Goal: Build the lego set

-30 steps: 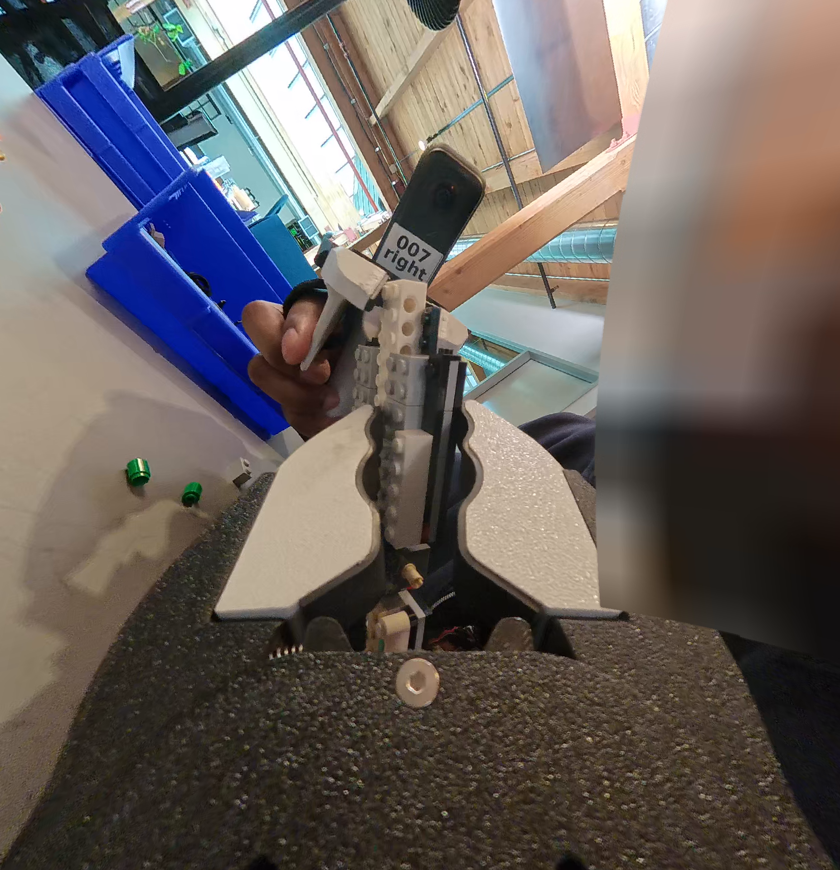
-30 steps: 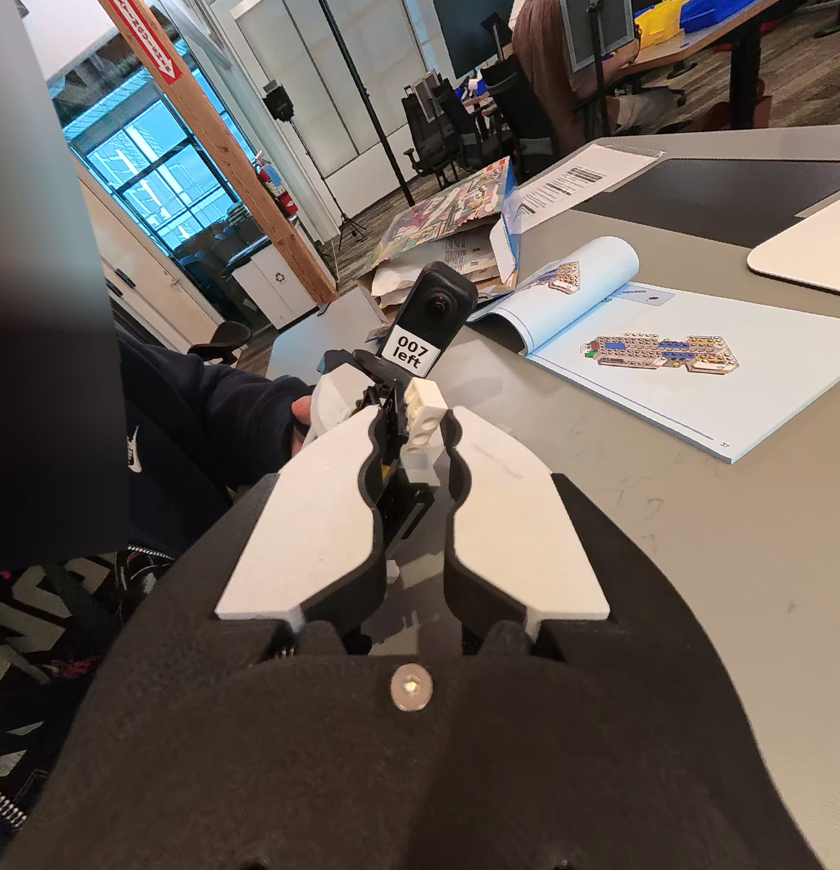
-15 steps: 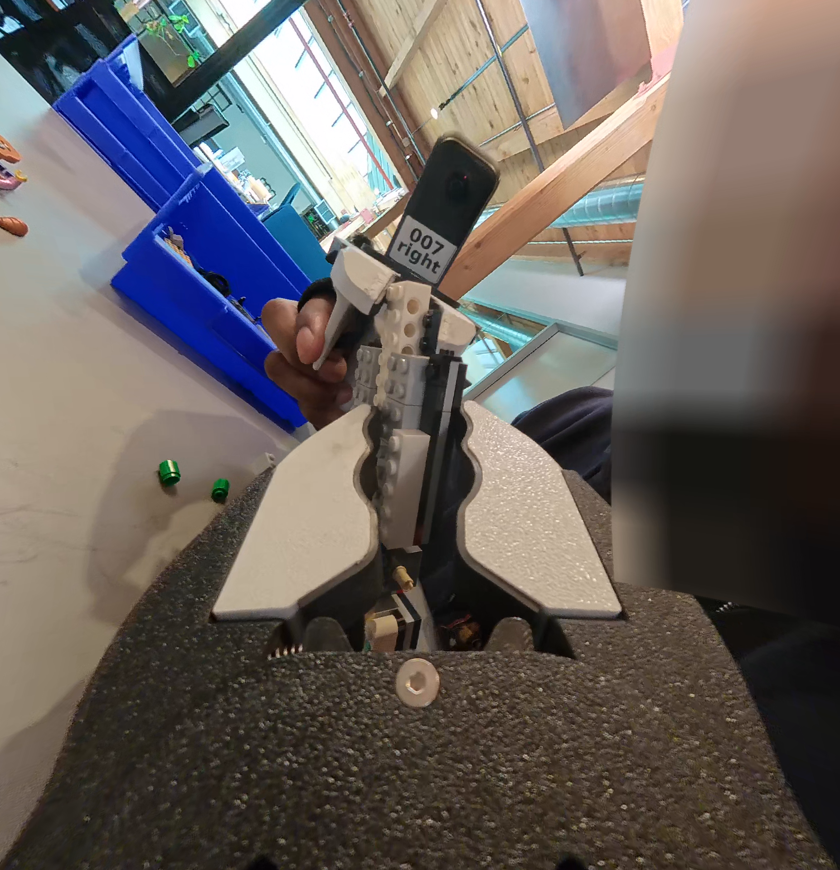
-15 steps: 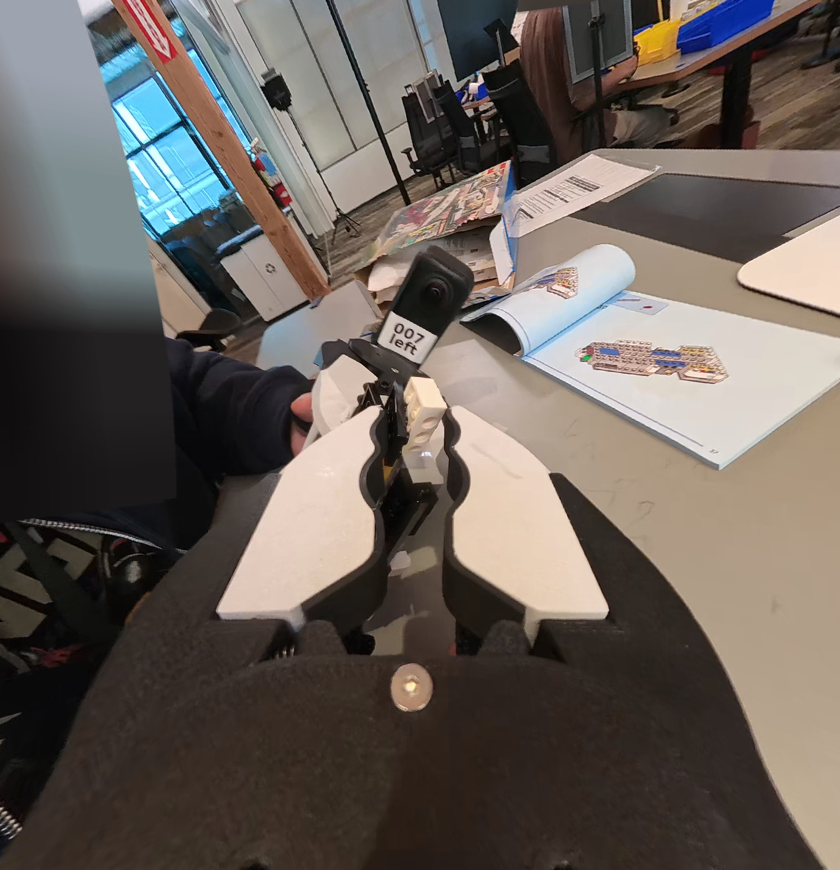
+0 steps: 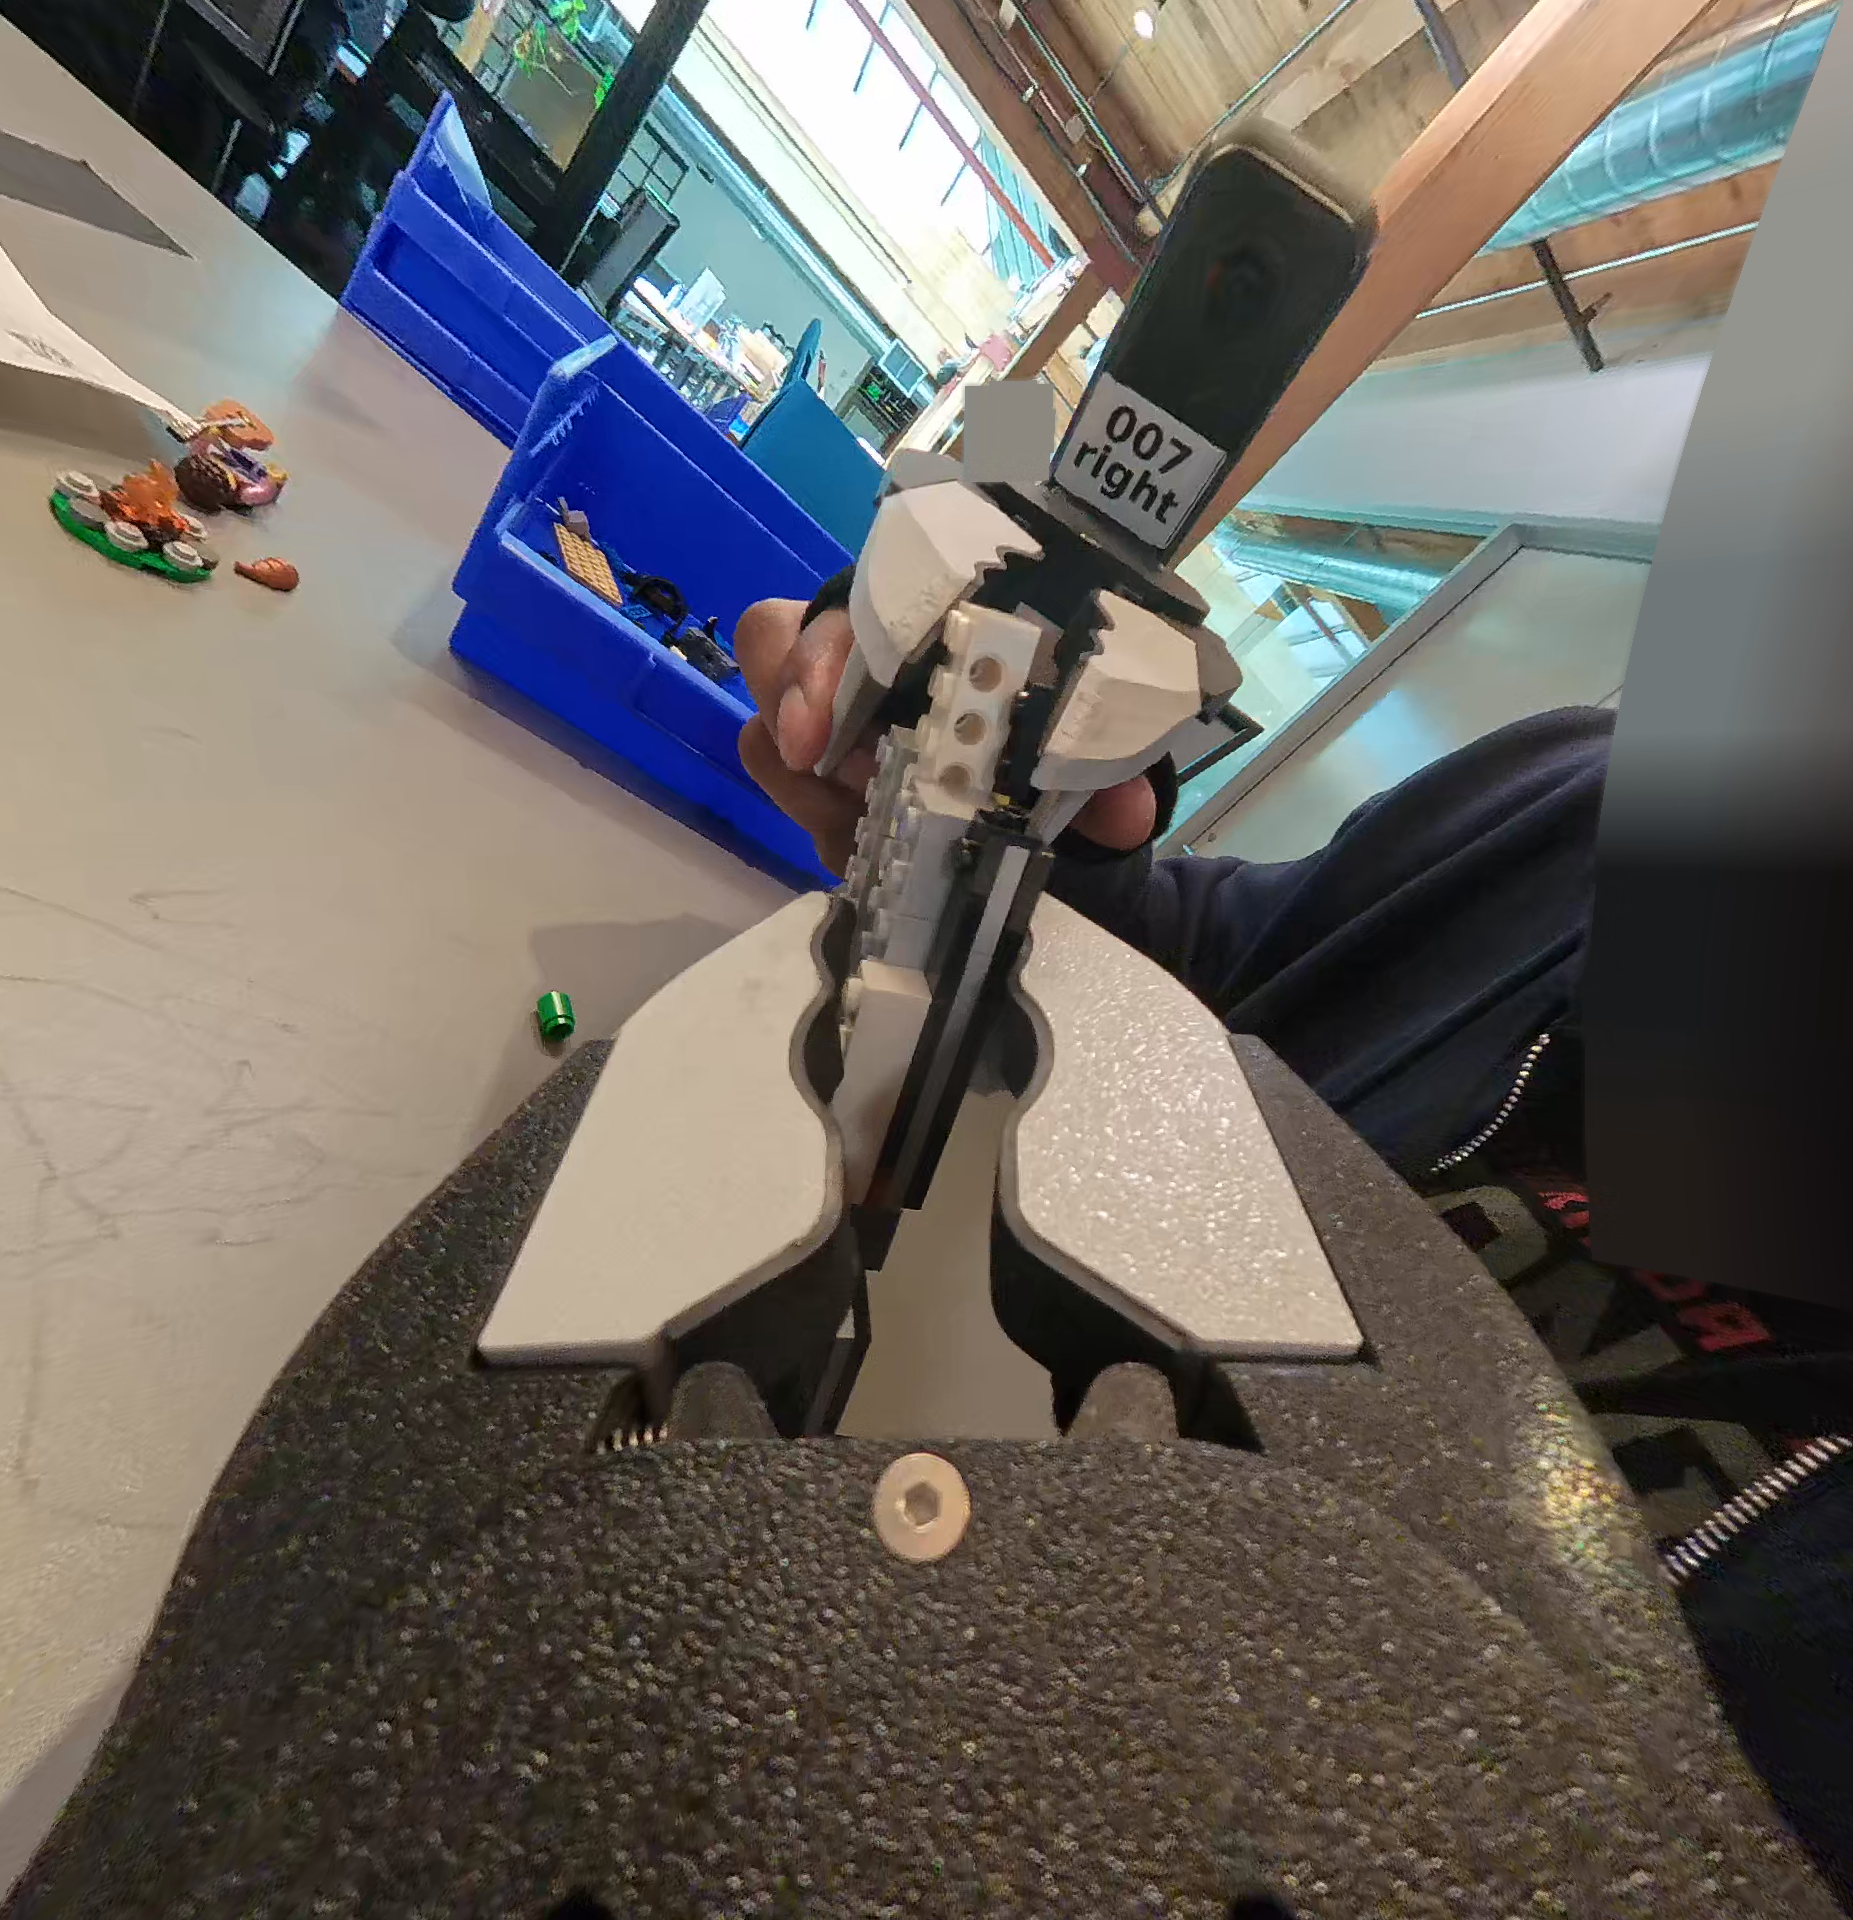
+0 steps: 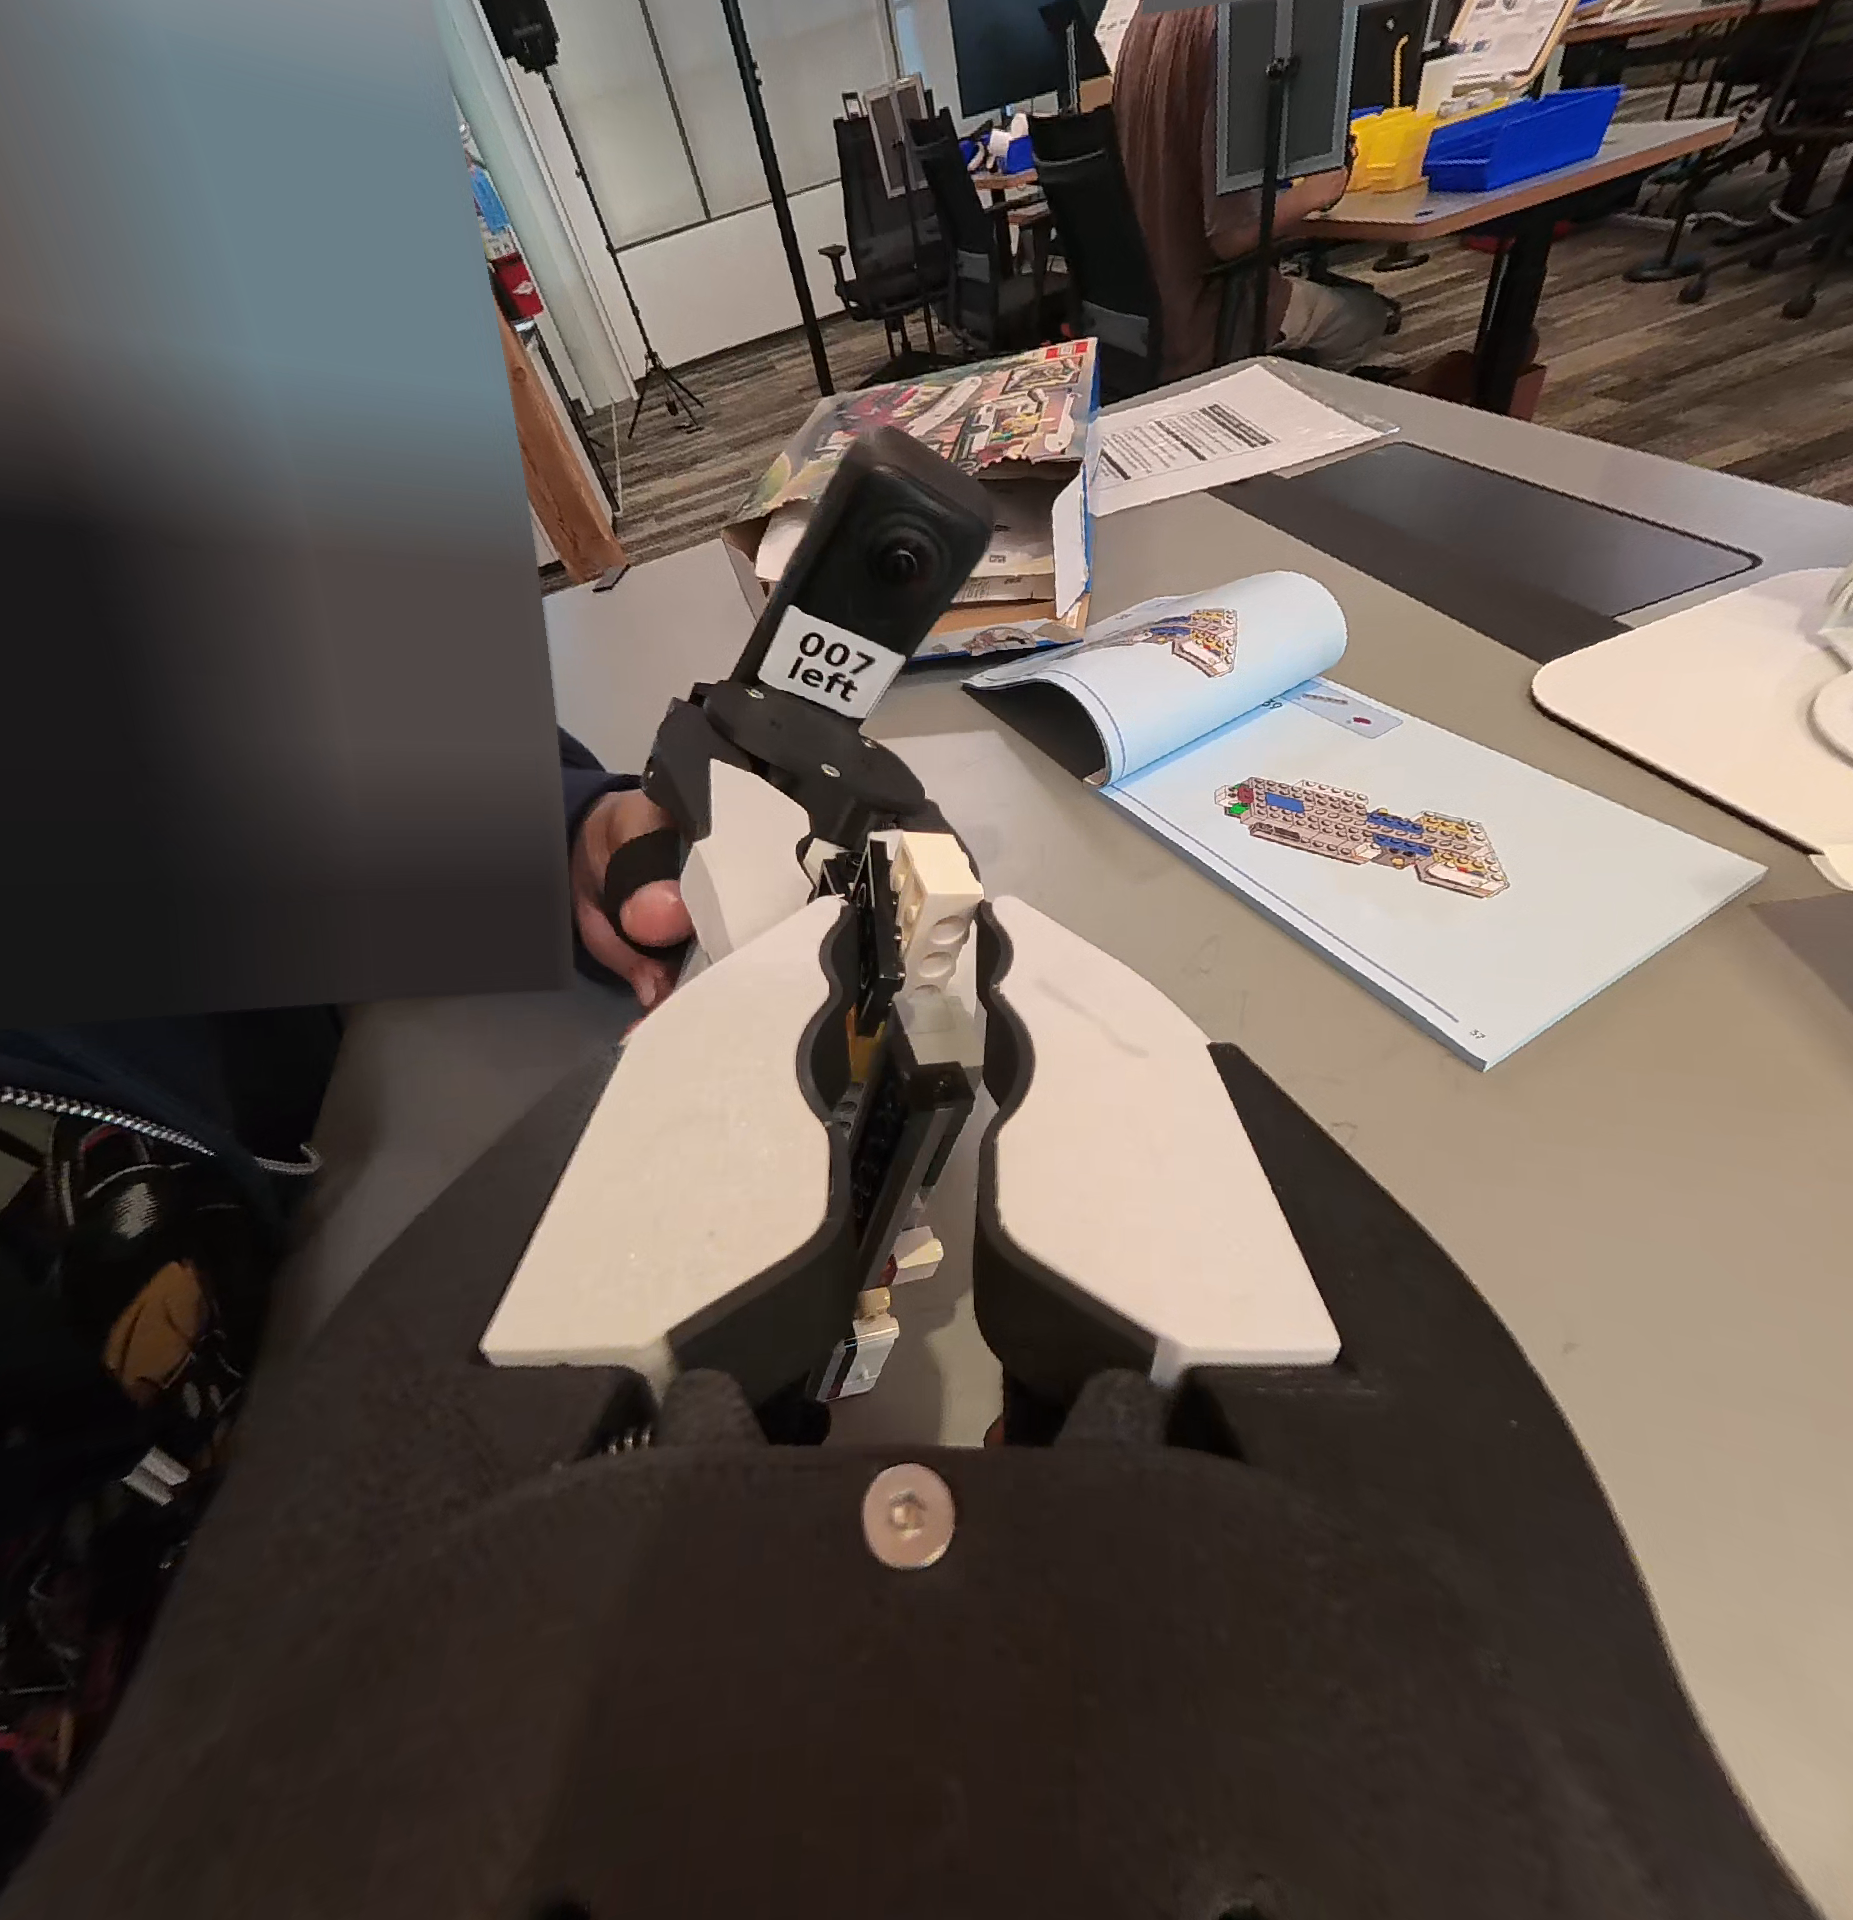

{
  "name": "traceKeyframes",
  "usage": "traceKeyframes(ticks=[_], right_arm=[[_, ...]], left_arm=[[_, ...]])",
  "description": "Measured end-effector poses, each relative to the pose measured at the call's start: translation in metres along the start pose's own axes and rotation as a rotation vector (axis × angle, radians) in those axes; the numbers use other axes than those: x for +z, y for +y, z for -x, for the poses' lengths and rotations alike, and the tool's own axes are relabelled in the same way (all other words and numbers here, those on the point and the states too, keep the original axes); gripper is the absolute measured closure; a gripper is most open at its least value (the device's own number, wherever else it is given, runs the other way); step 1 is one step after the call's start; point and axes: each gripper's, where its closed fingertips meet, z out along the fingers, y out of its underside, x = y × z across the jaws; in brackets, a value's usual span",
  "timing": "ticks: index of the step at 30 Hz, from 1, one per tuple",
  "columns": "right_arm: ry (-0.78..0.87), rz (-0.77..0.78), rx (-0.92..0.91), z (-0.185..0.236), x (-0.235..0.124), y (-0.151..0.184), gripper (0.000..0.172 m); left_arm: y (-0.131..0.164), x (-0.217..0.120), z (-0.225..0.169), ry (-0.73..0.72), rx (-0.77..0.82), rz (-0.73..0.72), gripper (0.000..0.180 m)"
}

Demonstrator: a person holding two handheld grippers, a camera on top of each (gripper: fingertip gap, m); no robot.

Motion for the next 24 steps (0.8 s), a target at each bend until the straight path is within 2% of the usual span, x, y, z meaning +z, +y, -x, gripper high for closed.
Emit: traceKeyframes(ticks=[8, 16, 20, 24], right_arm=[[-0.014, 0.033, -0.033, 0.005, -0.002, 0.0, 0.15], [-0.004, 0.081, -0.074, 0.006, -0.004, 0.001, 0.151], [-0.036, 0.122, -0.09, 0.009, -0.005, 0.0, 0.151], [-0.08, 0.139, -0.086, 0.017, -0.003, -0.007, 0.15]], left_arm=[[0.002, 0.005, -0.001, -0.064, 0.142, -0.008, 0.157], [0.001, 0.006, 0.001, -0.124, 0.206, -0.018, 0.158], [0.003, 0.005, -0.005, -0.083, 0.209, 0.028, 0.159], [0.005, 0.003, -0.018, 0.023, 0.182, 0.068, 0.16]])
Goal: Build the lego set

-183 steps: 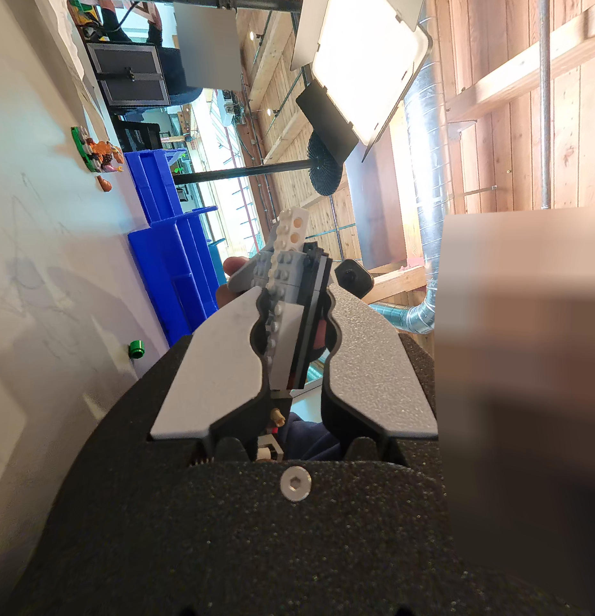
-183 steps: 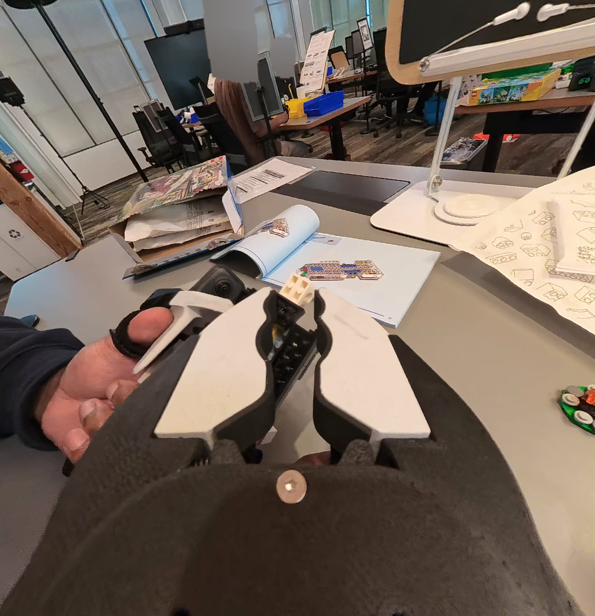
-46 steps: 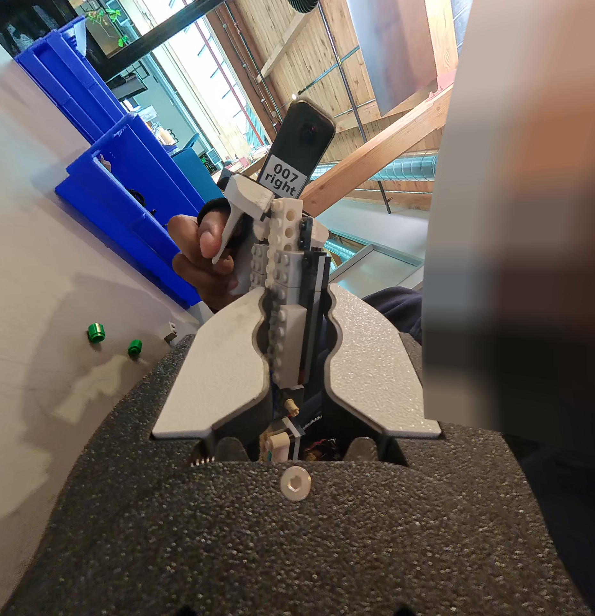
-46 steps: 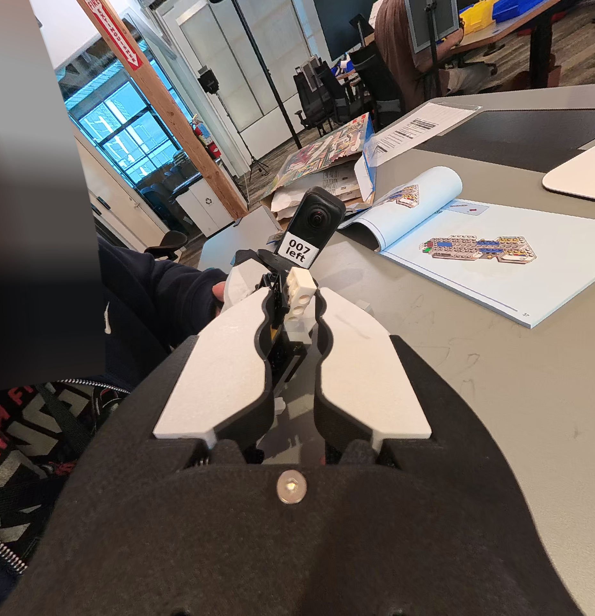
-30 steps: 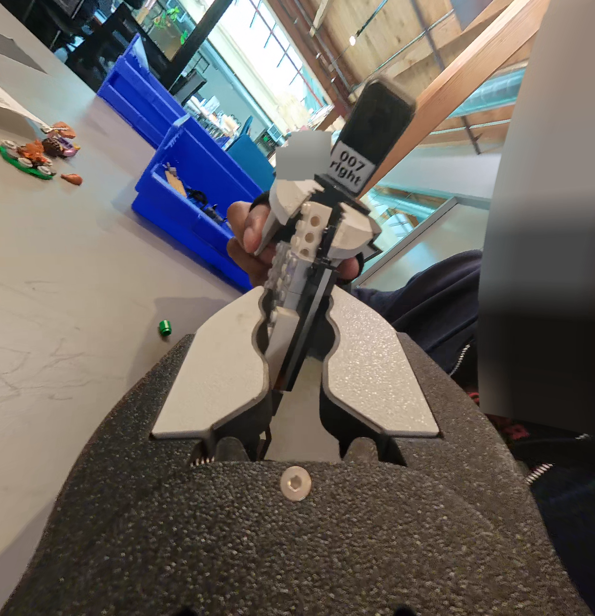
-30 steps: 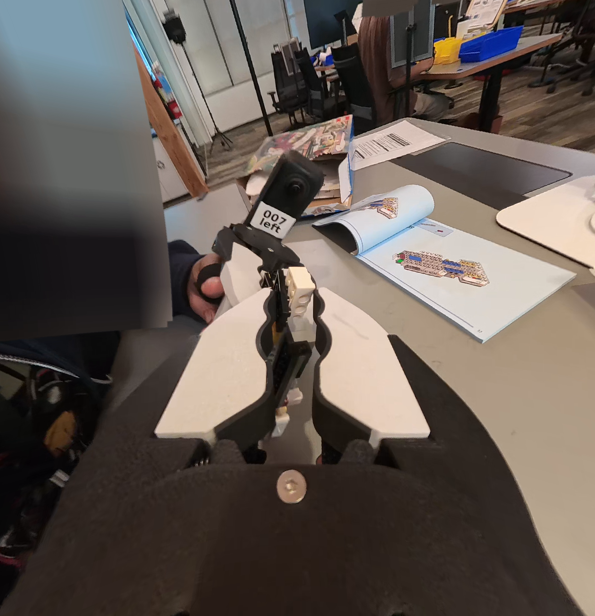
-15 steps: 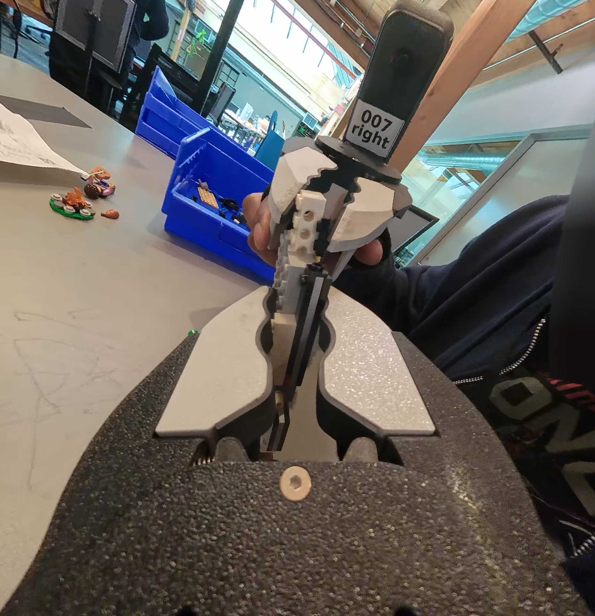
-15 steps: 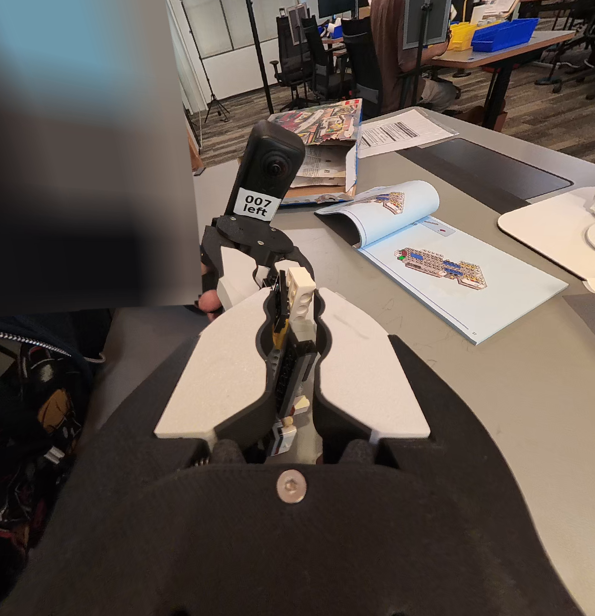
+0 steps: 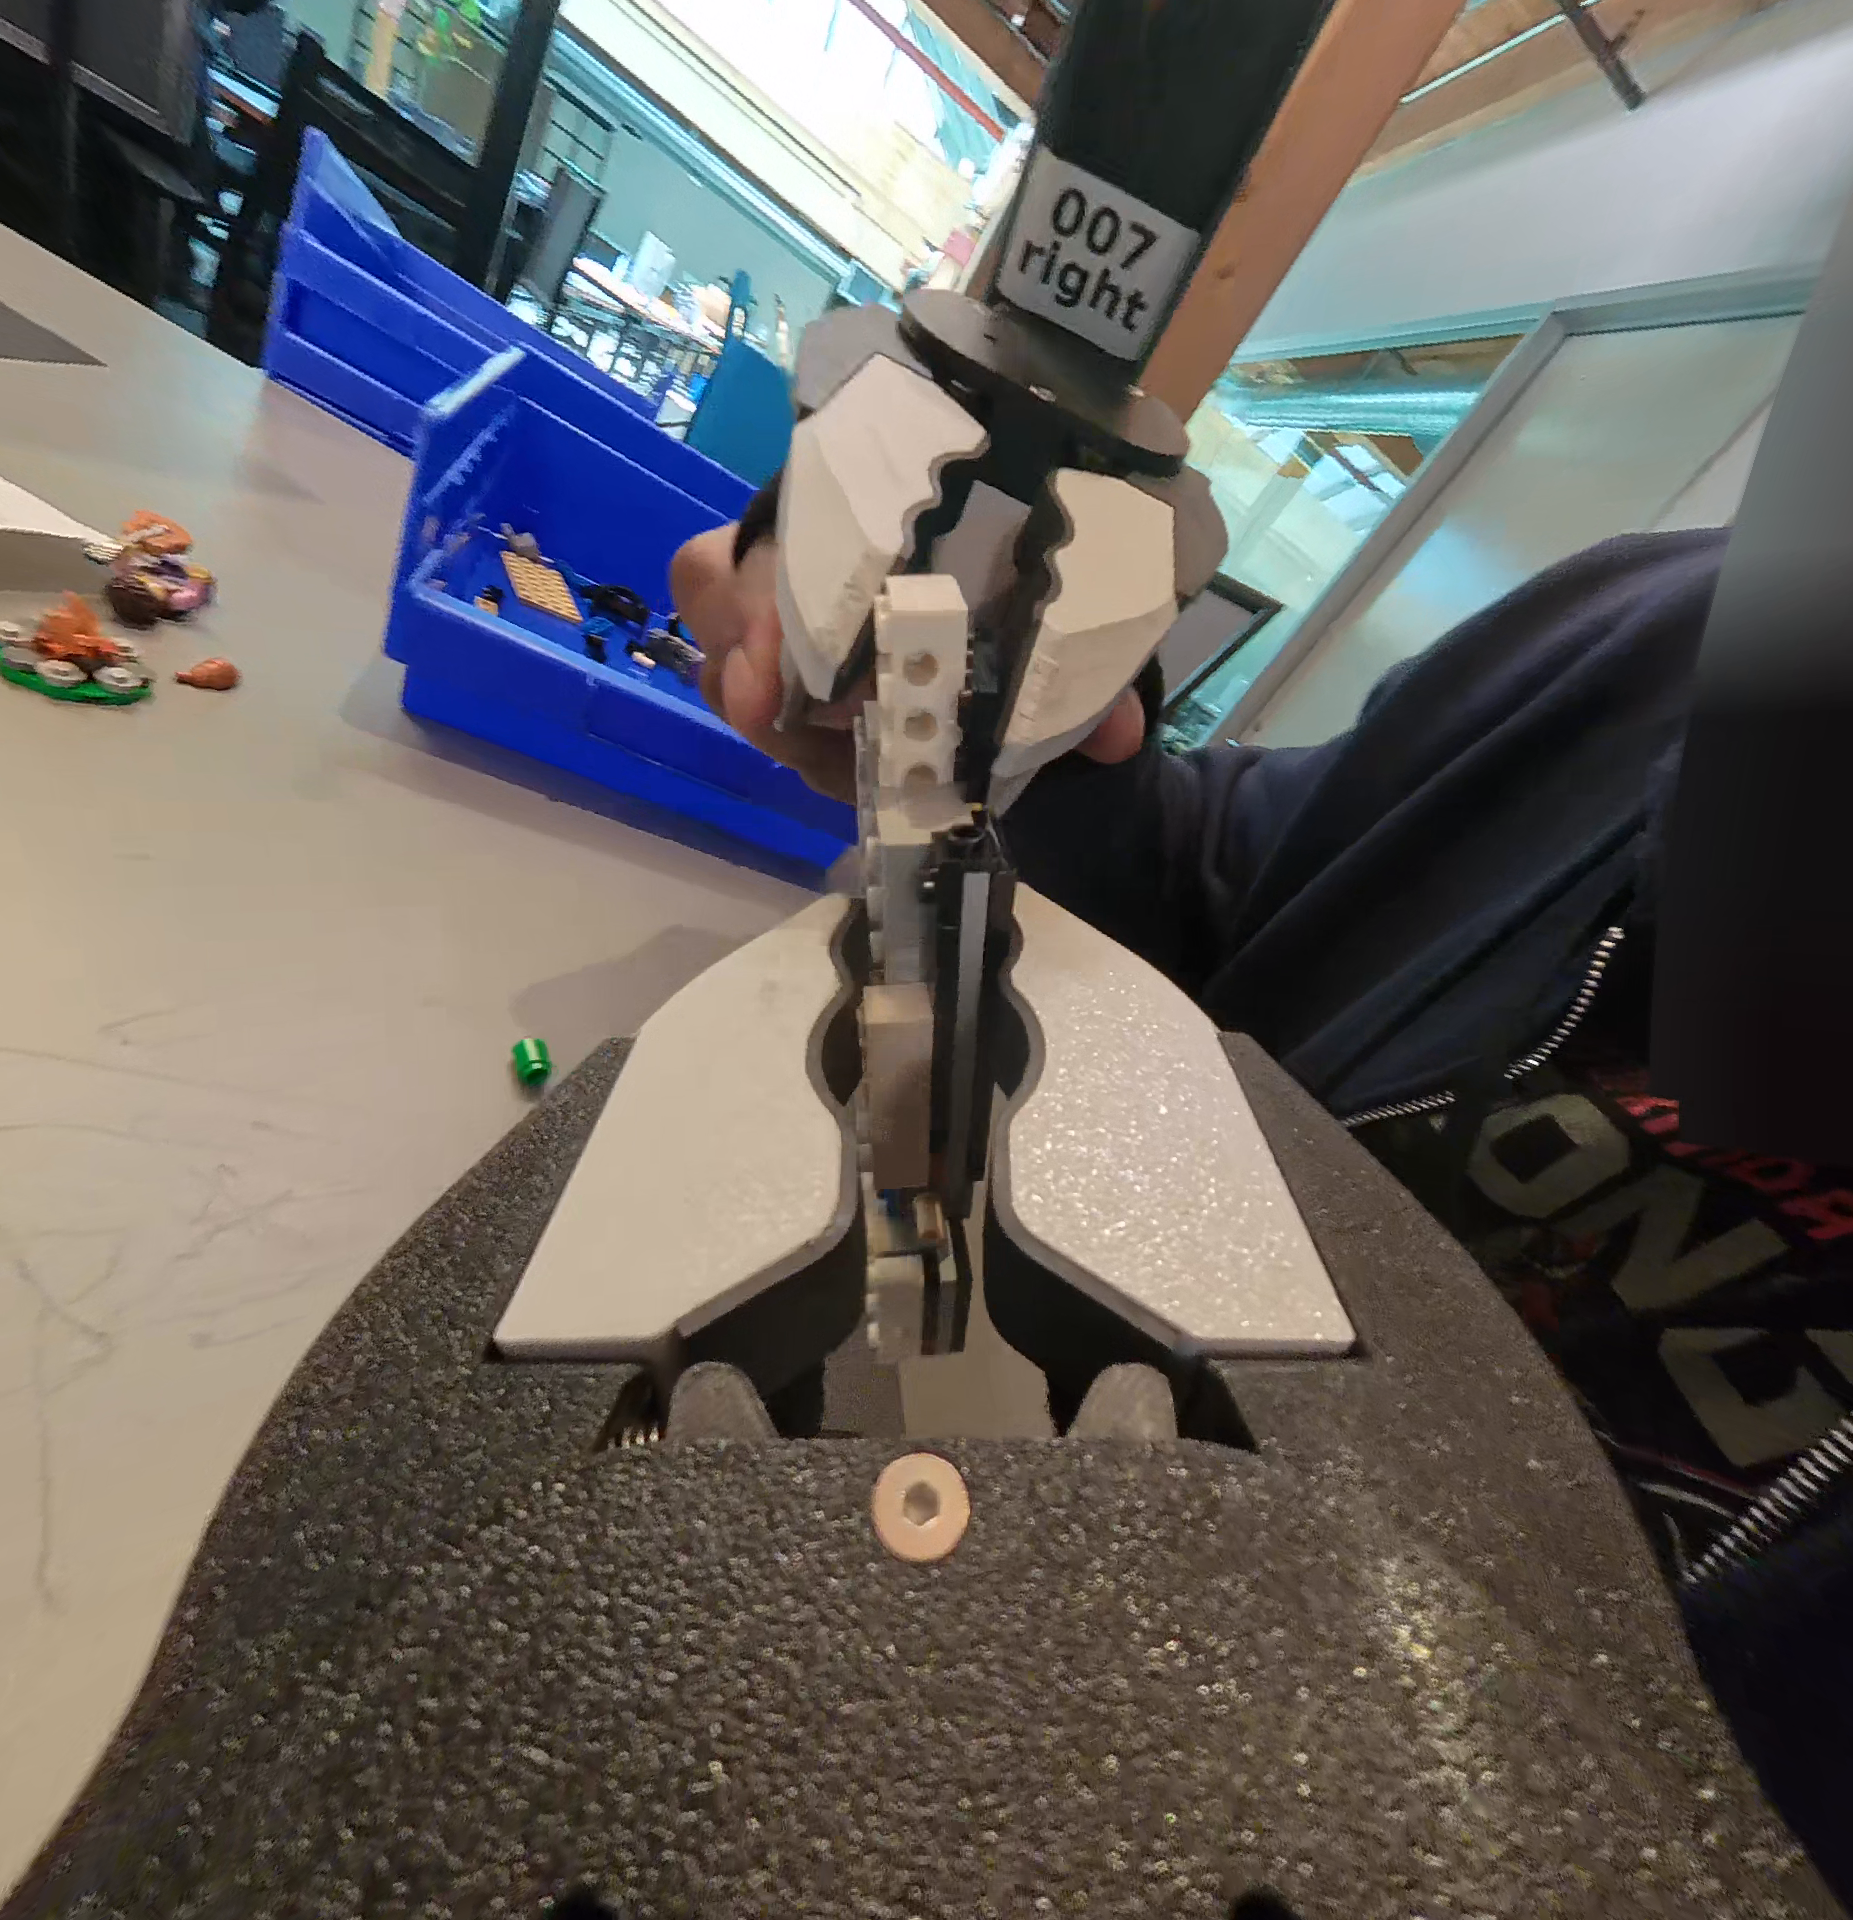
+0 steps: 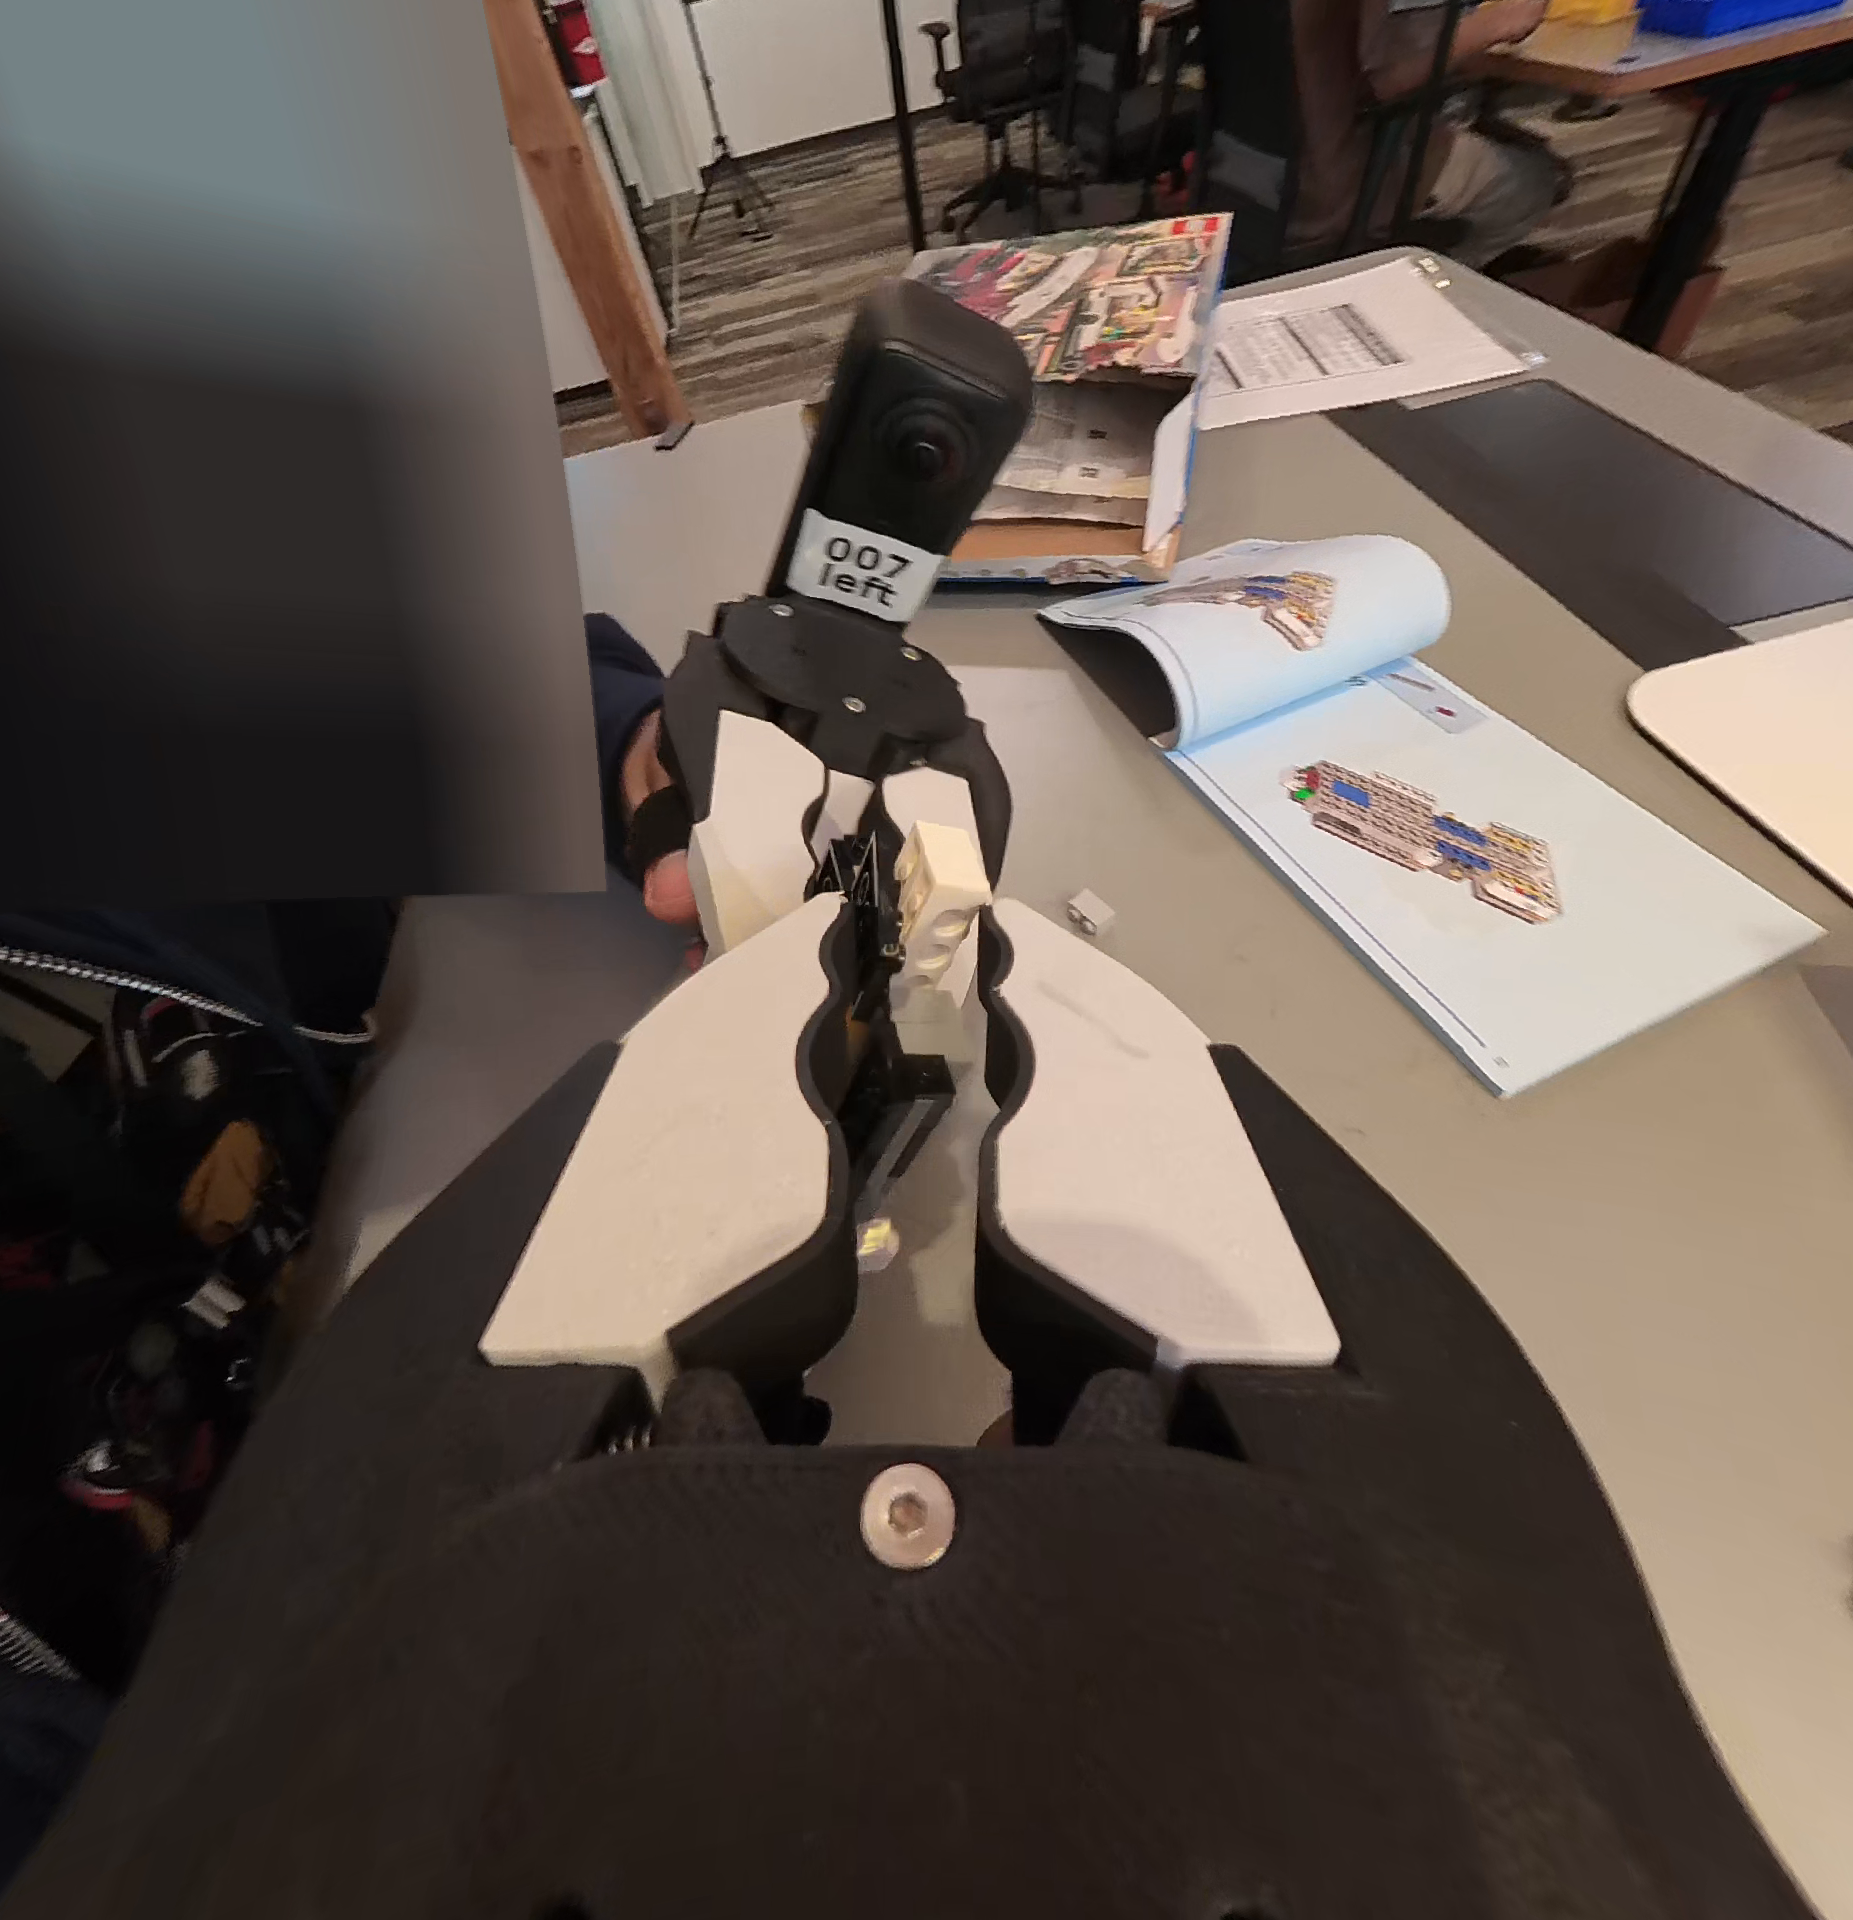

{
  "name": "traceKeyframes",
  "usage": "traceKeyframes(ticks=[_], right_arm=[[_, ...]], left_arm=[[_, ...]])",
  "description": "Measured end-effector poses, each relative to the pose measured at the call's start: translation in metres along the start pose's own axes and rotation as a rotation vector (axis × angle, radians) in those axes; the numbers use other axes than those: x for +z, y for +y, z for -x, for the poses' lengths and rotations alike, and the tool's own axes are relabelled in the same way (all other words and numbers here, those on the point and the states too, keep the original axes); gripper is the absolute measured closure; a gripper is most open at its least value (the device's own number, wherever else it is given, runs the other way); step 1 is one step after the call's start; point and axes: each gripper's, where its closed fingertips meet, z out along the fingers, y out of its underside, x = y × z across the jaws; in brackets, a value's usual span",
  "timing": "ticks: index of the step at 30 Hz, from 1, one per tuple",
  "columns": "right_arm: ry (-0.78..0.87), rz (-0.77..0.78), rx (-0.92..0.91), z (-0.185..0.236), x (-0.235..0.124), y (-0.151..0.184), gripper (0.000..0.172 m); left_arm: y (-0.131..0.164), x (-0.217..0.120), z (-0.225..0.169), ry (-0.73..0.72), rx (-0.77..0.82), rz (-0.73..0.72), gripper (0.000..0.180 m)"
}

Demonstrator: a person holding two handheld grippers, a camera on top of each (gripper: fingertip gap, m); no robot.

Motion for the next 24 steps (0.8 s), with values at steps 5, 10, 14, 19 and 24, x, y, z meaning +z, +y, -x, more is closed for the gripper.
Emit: traceKeyframes(ticks=[5, 10, 14, 19, 24], right_arm=[[-0.019, 0.029, 0.031, 0.004, 0.004, -0.005, 0.149], [-0.035, 0.038, 0.15, 0.0, 0.007, -0.005, 0.149], [-0.049, 0.036, 0.253, -0.007, 0.009, 0.0, 0.147], [-0.062, 0.039, 0.345, -0.016, 0.012, 0.008, 0.142], [-0.093, 0.019, 0.412, -0.02, 0.014, 0.014, 0.141]], left_arm=[[-0.003, -0.005, -0.011, 0.127, -0.106, -0.031, 0.16], [-0.005, -0.006, -0.012, 0.195, -0.244, -0.075, 0.16], [-0.004, -0.005, -0.009, 0.216, -0.342, -0.097, 0.16], [-0.002, -0.004, -0.002, 0.211, -0.428, -0.114, 0.16], [0.001, -0.004, 0.003, 0.182, -0.448, -0.098, 0.161]])
